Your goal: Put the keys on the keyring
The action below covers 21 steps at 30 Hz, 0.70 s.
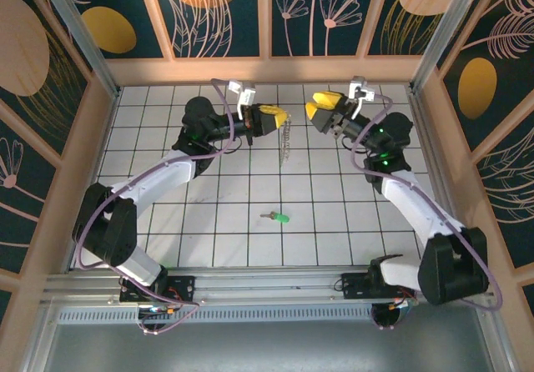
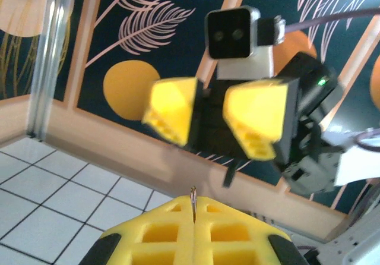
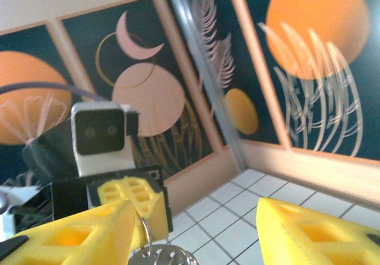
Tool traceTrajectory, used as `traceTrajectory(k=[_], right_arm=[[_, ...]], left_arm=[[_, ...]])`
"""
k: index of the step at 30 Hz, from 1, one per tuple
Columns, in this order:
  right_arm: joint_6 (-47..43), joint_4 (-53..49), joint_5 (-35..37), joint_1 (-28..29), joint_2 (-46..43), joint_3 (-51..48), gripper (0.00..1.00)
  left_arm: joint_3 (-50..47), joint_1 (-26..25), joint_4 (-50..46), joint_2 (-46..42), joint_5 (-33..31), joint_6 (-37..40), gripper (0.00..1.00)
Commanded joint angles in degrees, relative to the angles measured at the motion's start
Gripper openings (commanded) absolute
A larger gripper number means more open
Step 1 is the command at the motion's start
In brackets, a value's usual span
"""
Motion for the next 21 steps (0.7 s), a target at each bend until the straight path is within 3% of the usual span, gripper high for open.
traceTrajectory(k=[1,5,10,15,21], right_arm=[[-3.6,-9.4,8.5,-0.1,-3.6,-2.2,0.57],[-3.0,-11.9,12.9,-0.1,-5.1,-5.1,0.58],[-2.2,-12.3,13.3,-0.1,-3.0,-7.7,0.58],[-1.4,-10.1,12.9,-0.1,-0.5,-9.6,0.58],[-0.8,-8.7,12.1,-0.1,1.9,-10.0,0.58]], left_arm=[[1.9,-0.3,-5.6,-3.2,-3.3,9.7,0.0],[-0.8,-0.3,-3.1,-4.4,-6.4,15.5,0.0],[-6.0,-0.4,4.2,-5.4,-10.5,20.5,0.0],[-13.1,-1.0,14.7,-6.9,-8.6,27.3,0.0],[-15.9,-1.1,16.6,-8.5,-4.8,33.5,0.0]])
